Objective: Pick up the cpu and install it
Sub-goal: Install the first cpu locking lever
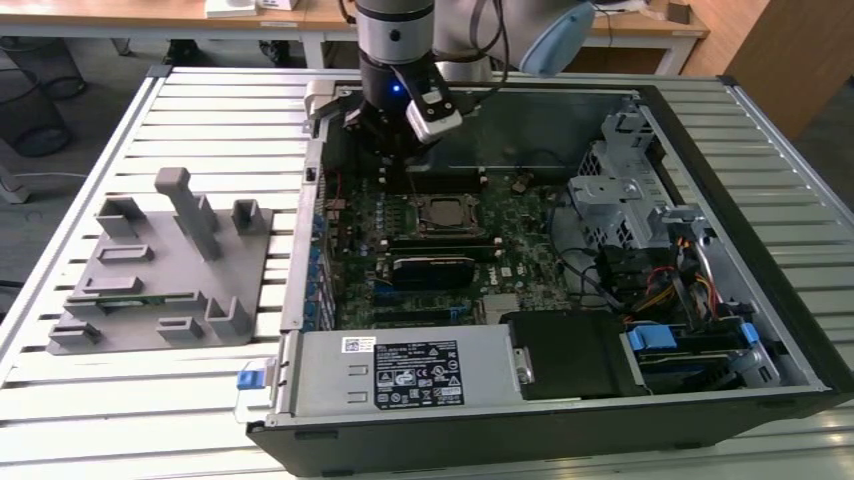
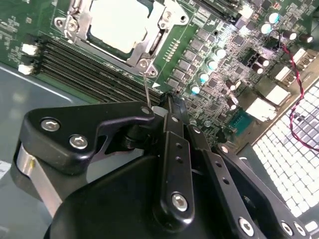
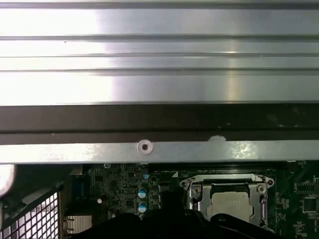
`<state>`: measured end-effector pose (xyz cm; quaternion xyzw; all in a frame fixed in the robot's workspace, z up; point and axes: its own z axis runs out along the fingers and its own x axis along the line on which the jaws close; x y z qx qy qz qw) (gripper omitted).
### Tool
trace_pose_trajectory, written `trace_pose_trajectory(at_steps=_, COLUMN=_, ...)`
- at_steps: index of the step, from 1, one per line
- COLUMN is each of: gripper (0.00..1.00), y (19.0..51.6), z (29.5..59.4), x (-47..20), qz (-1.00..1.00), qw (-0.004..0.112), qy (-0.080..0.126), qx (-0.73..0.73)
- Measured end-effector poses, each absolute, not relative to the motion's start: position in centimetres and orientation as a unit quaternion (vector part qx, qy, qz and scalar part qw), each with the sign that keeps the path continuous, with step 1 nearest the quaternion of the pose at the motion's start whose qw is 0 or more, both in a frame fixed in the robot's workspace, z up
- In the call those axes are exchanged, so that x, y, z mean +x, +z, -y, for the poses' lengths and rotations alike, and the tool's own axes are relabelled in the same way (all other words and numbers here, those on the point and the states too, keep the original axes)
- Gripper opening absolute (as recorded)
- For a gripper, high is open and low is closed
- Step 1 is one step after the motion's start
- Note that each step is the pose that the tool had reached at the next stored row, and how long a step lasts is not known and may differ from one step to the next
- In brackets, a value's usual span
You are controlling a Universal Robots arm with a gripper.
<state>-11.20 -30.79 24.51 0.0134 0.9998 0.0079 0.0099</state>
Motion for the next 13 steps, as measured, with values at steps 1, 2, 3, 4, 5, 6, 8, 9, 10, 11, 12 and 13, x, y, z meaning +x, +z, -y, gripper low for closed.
trace_pose_trajectory(at_steps=1, gripper=0.11, y=24.6, z=30.8, x=-11.1, qz=-1.0, qw=0.01, qy=0.008, qx=0.013)
trace_pose_trajectory(at_steps=2, gripper=0.11, y=24.8, z=30.8, x=-11.1, qz=-1.0, qw=0.01, qy=0.008, qx=0.012)
trace_pose_trajectory(at_steps=3, gripper=0.11, y=24.8, z=30.8, x=-11.0, qz=-1.0, qw=0.01, qy=0.008, qx=0.012)
trace_pose_trajectory(at_steps=4, gripper=0.11, y=24.9, z=30.8, x=-10.8, qz=-1.0, qw=0.01, qy=0.009, qx=0.011)
trace_pose_trajectory(at_steps=5, gripper=0.11, y=24.9, z=30.7, x=-10.7, qz=-1.0, qw=0.01, qy=0.009, qx=0.011)
trace_pose_trajectory(at_steps=6, gripper=0.11, y=24.9, z=30.7, x=-10.5, qz=-1.0, qw=0.01, qy=0.009, qx=0.01)
trace_pose_trajectory(at_steps=8, gripper=0.11, y=24.9, z=30.7, x=-9.9, qz=-1.0, qw=0.01, qy=0.009, qx=0.009)
trace_pose_trajectory(at_steps=9, gripper=0.11, y=24.9, z=30.7, x=-9.6, qz=-1.0, qw=0.009, qy=0.009, qx=0.009)
trace_pose_trajectory(at_steps=10, gripper=0.11, y=24.9, z=30.7, x=-9.3, qz=-1.0, qw=0.009, qy=0.01, qx=0.008)
trace_pose_trajectory(at_steps=11, gripper=0.11, y=24.9, z=30.7, x=-8.8, qz=-1.0, qw=0.009, qy=0.01, qx=0.008)
trace_pose_trajectory(at_steps=12, gripper=0.11, y=24.9, z=30.7, x=-8.4, qz=-1.0, qw=0.008, qy=0.01, qx=0.008)
trace_pose_trajectory(at_steps=13, gripper=0.11, y=24.9, z=30.7, x=-8.1, qz=-1.0, qw=0.008, qy=0.01, qx=0.007)
